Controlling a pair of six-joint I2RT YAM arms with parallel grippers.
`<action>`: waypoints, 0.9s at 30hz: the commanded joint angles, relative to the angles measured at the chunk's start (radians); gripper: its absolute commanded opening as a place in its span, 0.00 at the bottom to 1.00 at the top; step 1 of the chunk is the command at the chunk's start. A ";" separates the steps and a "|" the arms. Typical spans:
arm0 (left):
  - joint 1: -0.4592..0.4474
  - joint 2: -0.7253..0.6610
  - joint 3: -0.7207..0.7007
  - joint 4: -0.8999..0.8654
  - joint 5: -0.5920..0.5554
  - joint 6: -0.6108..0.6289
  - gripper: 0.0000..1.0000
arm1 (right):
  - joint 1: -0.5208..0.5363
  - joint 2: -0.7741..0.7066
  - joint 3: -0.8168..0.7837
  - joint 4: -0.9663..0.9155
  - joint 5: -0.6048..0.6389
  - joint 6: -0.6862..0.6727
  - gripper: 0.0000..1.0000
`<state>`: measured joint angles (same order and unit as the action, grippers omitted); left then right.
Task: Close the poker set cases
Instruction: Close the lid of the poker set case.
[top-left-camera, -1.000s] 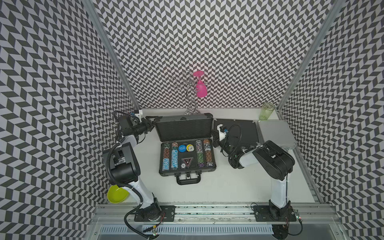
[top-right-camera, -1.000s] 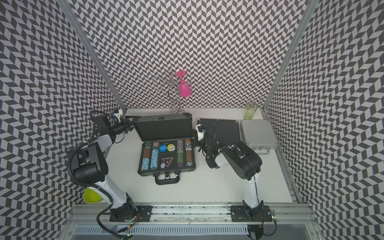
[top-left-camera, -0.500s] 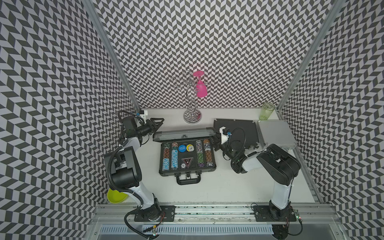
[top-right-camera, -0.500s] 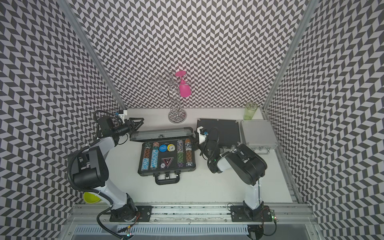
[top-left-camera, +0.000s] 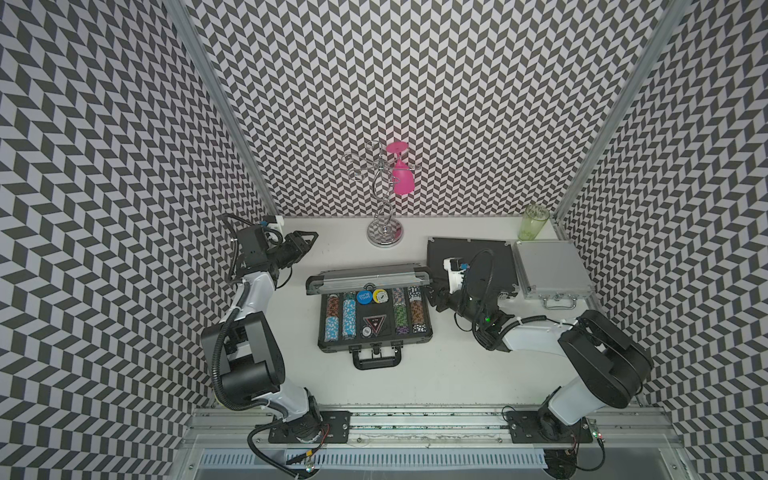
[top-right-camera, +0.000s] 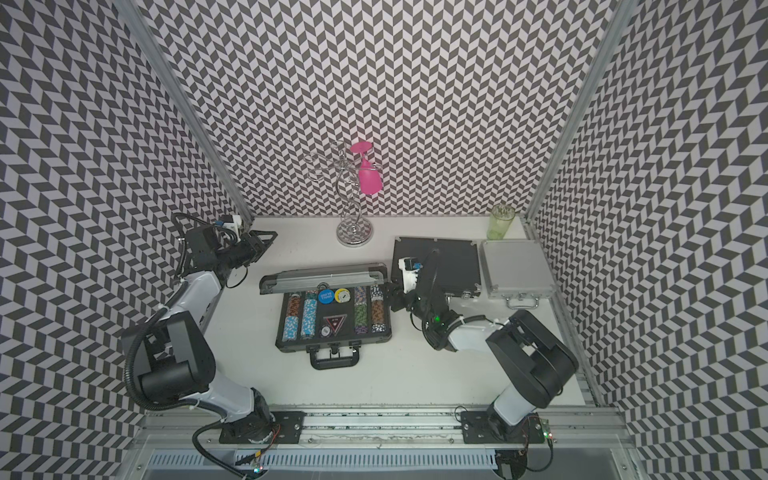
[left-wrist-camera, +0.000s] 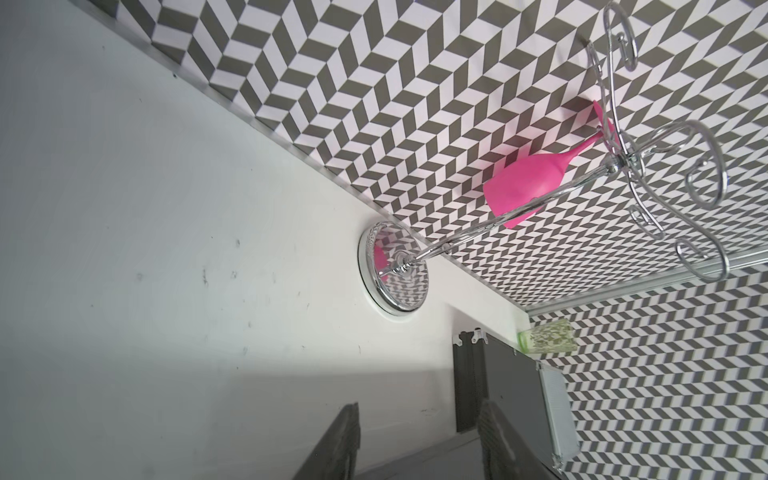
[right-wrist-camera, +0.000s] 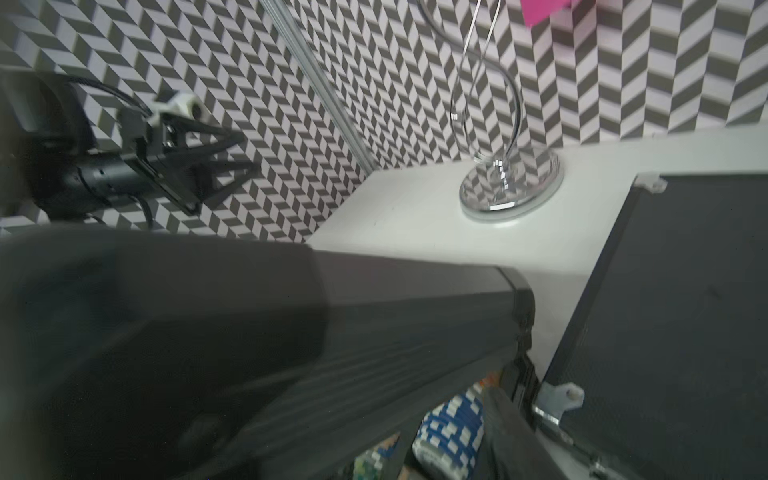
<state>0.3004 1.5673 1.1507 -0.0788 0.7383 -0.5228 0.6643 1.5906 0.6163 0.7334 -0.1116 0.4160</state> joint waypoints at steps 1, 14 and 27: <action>-0.060 -0.062 0.075 -0.163 -0.242 0.159 0.50 | -0.003 -0.040 0.029 -0.168 -0.043 0.074 0.50; -0.409 -0.179 0.032 -0.317 -0.646 0.200 0.48 | -0.005 -0.092 0.033 -0.456 -0.044 0.057 0.52; -0.507 -0.125 -0.119 -0.344 -0.796 0.159 0.55 | -0.029 -0.190 0.056 -0.629 -0.049 0.071 0.60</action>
<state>-0.2028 1.4464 1.0431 -0.4034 0.0177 -0.3588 0.6403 1.4418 0.6434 0.1051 -0.1478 0.4698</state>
